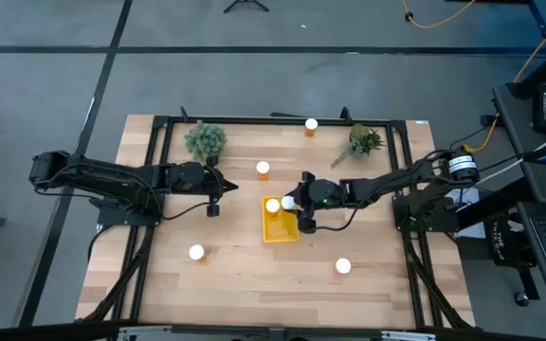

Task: Pick and place pill bottles into a basket
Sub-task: Put the orange pill bottle into the yellow bin

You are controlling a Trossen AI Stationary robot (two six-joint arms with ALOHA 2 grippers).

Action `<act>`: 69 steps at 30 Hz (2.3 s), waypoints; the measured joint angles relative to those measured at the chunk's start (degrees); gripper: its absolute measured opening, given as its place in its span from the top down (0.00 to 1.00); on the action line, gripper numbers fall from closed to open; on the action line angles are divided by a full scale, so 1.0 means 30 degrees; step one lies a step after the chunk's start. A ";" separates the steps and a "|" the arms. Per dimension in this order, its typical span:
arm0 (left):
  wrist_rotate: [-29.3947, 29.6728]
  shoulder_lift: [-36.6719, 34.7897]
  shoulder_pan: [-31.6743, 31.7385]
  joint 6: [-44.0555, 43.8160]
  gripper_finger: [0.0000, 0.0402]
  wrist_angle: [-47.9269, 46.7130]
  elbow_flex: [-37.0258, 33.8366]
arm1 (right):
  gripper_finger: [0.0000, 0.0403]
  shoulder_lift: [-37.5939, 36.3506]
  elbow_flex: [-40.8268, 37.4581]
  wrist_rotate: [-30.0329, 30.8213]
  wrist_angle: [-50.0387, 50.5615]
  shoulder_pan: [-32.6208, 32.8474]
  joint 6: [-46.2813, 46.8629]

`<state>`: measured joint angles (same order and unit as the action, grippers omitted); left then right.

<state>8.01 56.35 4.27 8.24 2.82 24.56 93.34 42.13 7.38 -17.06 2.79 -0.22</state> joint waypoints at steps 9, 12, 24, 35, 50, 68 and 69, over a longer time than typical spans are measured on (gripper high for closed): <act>0.0002 -0.0002 0.0007 0.0005 0.99 0.0003 -0.0002 | 0.43 0.1088 -0.0002 -0.0036 -0.0983 -0.0115 -0.0047; 0.0007 0.0003 0.0000 0.0005 0.99 0.0003 -0.0002 | 0.43 0.1301 0.0000 -0.0036 -0.1012 -0.0221 -0.0054; 0.0007 0.0003 0.0007 0.0012 0.99 0.0003 0.0001 | 0.43 0.1422 0.0000 -0.0036 -0.1016 -0.0270 -0.0090; 0.0007 0.0003 0.0004 0.0012 0.99 0.0010 0.0001 | 0.43 0.1422 0.0000 0.0022 -0.1014 -0.0270 -0.0506; 0.0007 -0.0003 0.0000 0.0012 0.99 0.0010 0.0003 | 0.43 0.1422 0.0000 0.0007 -0.0977 -0.0270 0.0017; 0.0007 -0.0002 0.0007 0.0005 0.99 0.0010 0.0004 | 0.30 0.1415 0.0000 0.0167 -0.0968 -0.0278 -0.0645; 0.0007 -0.0001 0.0007 0.0005 0.99 0.0010 0.0001 | 0.30 0.1415 0.0000 0.0160 -0.0961 -0.0299 -0.0688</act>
<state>8.03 56.35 4.29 8.25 2.85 24.57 97.58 42.13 7.86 -19.94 1.89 -2.28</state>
